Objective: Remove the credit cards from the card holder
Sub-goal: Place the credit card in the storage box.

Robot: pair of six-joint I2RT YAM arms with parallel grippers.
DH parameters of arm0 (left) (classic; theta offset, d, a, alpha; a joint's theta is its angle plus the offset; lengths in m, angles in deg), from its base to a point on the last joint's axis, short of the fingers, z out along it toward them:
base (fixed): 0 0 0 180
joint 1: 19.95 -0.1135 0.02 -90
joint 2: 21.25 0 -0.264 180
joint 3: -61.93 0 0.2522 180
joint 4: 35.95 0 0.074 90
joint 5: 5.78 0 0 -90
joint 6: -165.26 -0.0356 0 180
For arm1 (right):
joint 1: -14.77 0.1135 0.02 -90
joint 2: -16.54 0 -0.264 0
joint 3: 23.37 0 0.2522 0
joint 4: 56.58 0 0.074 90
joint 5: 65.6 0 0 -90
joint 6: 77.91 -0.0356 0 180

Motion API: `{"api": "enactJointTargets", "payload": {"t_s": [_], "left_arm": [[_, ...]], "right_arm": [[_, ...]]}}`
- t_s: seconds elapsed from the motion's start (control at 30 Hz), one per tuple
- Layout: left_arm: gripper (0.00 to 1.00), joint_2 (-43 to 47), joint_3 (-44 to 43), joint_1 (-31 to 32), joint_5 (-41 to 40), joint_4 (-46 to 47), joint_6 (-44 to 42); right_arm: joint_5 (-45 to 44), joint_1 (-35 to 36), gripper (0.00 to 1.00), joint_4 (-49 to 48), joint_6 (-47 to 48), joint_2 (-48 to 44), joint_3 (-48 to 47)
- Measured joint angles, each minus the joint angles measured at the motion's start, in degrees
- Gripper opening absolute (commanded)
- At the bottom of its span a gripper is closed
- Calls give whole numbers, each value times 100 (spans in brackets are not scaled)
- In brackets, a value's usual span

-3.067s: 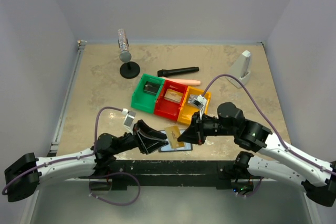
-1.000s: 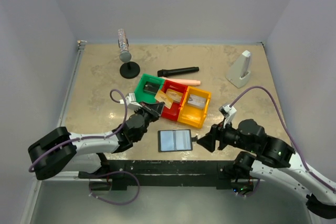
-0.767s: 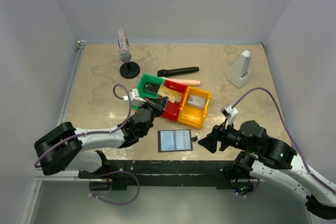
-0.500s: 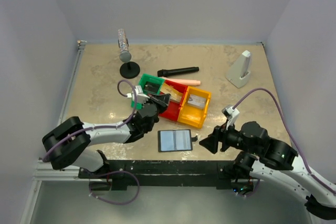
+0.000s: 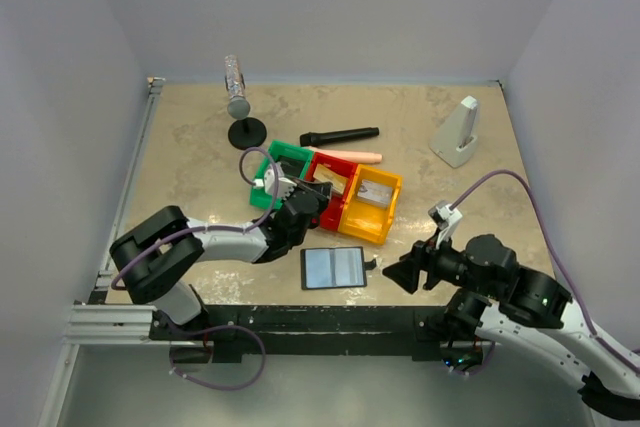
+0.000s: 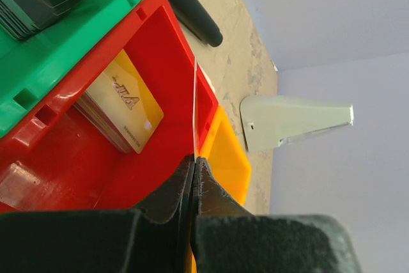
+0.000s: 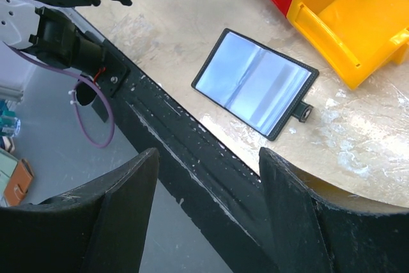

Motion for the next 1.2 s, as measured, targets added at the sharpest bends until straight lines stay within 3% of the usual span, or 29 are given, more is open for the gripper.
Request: {"api": "enactJointTargets", "payload": {"t_s": [1.2], "left_arm": [[0,-1257,-638,-343,190,-413,664]], "right_arm": [[-162,-26,68,334,-61,-354,2]]}}
